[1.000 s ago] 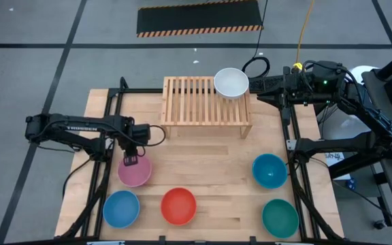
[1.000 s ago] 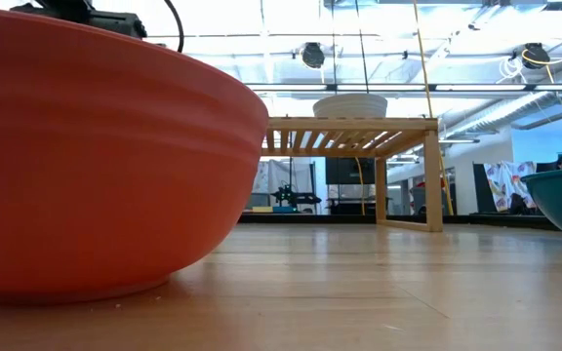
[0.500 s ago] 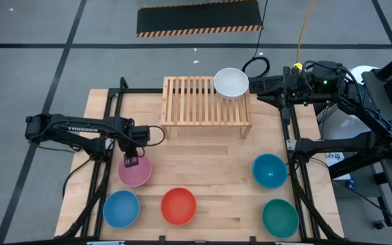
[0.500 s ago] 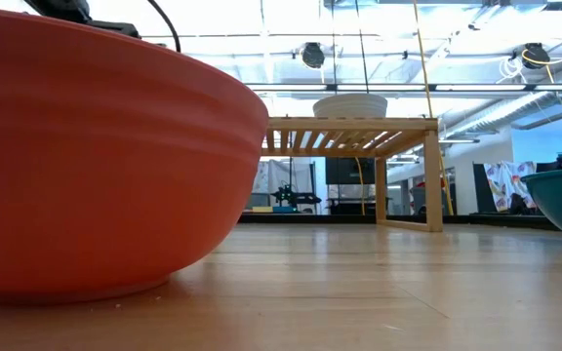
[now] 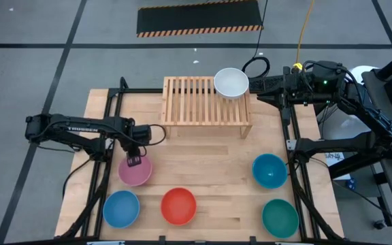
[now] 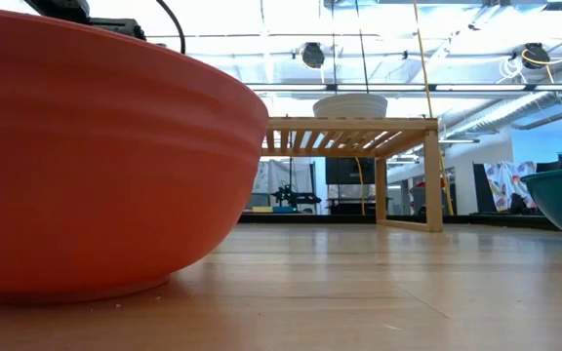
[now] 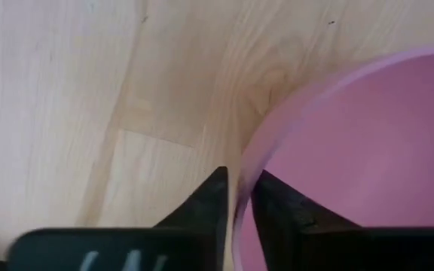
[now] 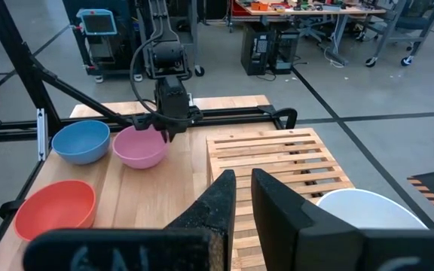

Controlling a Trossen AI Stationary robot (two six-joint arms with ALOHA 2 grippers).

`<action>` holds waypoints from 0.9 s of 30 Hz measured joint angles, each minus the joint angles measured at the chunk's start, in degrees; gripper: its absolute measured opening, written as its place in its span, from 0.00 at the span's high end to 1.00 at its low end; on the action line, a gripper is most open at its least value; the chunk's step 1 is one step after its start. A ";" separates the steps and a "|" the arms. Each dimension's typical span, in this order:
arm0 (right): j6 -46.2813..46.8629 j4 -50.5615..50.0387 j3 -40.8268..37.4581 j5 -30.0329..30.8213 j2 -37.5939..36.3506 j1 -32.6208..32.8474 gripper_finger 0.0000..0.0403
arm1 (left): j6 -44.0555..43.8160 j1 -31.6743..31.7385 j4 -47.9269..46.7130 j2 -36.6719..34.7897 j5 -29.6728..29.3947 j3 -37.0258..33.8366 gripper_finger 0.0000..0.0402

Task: Place and stack bowls onto a shelf
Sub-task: Put the pink bowl on the shelf

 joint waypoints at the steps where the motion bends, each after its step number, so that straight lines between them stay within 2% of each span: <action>1: 0.00 0.00 0.00 0.00 -0.01 -0.01 0.90 | 0.02 0.00 -0.03 0.00 0.05 0.00 0.89; 4: 0.00 0.00 0.00 0.00 0.00 0.00 0.90 | -0.06 -0.01 0.14 0.00 1.29 -0.02 0.97; 10: 0.00 0.02 0.00 0.00 -0.02 0.00 0.90 | -3.81 -0.02 -0.17 0.00 1.68 -0.04 0.97; 15: 0.00 0.00 0.00 0.00 0.00 0.00 0.90 | -5.54 0.00 -1.84 0.02 4.61 1.38 0.97; 22: -0.61 0.02 0.00 0.02 0.00 -0.01 0.90 | -3.28 0.00 -9.47 0.02 3.06 8.91 0.97; 27: -1.20 0.02 0.00 0.04 -0.01 -0.02 0.90 | -1.92 -0.02 -18.05 0.02 -2.21 17.18 0.97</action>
